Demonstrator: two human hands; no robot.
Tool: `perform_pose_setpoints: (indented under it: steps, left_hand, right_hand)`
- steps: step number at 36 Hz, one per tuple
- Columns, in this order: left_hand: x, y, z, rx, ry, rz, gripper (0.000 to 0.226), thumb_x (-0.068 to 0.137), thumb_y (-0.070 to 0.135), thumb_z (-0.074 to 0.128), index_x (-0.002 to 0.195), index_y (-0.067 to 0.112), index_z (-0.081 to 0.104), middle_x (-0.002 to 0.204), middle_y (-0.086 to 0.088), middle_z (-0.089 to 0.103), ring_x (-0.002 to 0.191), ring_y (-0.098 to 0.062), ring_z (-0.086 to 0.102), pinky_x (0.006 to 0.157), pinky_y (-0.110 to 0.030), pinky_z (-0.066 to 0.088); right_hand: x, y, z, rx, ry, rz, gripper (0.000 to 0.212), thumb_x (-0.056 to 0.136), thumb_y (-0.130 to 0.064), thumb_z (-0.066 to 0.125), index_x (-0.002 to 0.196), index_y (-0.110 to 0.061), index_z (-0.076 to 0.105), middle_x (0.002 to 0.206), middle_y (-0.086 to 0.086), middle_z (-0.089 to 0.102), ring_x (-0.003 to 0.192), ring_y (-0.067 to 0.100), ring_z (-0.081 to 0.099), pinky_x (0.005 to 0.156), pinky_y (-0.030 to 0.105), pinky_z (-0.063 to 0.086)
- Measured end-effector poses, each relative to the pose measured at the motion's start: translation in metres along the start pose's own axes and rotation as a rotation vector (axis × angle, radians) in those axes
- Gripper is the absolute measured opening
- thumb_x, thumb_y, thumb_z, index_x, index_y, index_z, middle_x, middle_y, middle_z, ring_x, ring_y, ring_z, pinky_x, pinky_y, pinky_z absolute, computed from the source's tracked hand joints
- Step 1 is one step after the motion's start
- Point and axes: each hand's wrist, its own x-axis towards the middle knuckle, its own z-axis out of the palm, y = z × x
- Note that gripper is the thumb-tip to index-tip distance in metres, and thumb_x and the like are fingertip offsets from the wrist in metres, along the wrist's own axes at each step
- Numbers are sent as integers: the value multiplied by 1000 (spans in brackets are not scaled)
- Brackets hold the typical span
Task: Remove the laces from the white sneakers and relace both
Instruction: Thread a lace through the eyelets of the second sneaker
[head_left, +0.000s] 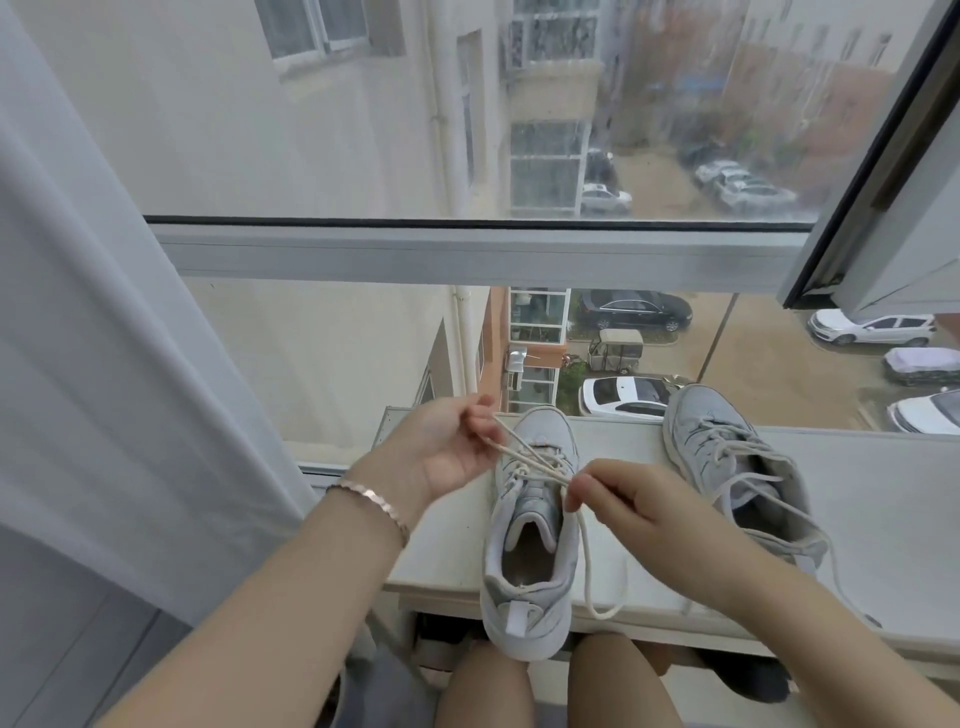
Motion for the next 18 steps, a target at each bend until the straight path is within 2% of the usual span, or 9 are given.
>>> perform_pose_setpoints:
  steps: [3,7,10,12,14,16,18]
  left_hand:
    - [12,9,-13,-21,26,-52,21,97,9,39,84,0,53,44,3,42,30,-5,34,34,-13,36]
    - [22,8,-21,-100,24,-39,16,92,4,45,89,-6,57,55,-4,50,37,-6,44,40,-14,44]
    - [24,3,-24,-154,33,1,17,93,7,48,90,-8,58,64,-9,54,43,-11,53,48,-18,51]
    - [22,-2,-26,-25,13,-8,25,92,18,50,87,-4,60,69,-11,59,59,-18,59,61,-28,53]
    - [15,-8,-24,235,50,-32,37,90,35,52,84,1,65,74,-10,62,71,-19,58,67,-31,49]
    - [8,-14,-21,477,108,-18,48,88,48,51,83,4,67,74,-7,61,67,-16,55,61,-26,45]
    - [1,-19,-19,633,118,24,54,87,57,47,78,8,68,73,-3,62,62,-13,52,54,-22,39]
  right_hand:
    - [-3,7,-7,104,-68,59,33,95,-30,44,68,-33,61,53,-10,42,50,7,35,52,19,32]
    - [-4,8,-20,435,-212,113,32,95,-23,47,69,-24,66,52,-12,42,49,6,38,52,19,36]
    - [-2,2,-27,713,-286,91,25,90,-32,54,74,-20,69,55,-3,46,48,11,42,50,19,37]
    - [3,-4,-25,793,-250,72,22,86,-35,59,75,-20,70,53,0,51,47,11,44,50,19,38]
    - [12,-9,-18,789,-131,102,22,84,-31,58,76,-15,72,52,4,57,44,9,47,47,16,41]
    - [22,-12,-9,747,-35,176,22,88,-24,57,81,-9,71,55,5,61,43,8,50,42,15,40]
    - [31,-14,0,654,-14,217,22,89,-24,58,82,-9,71,54,3,62,39,8,47,37,15,35]
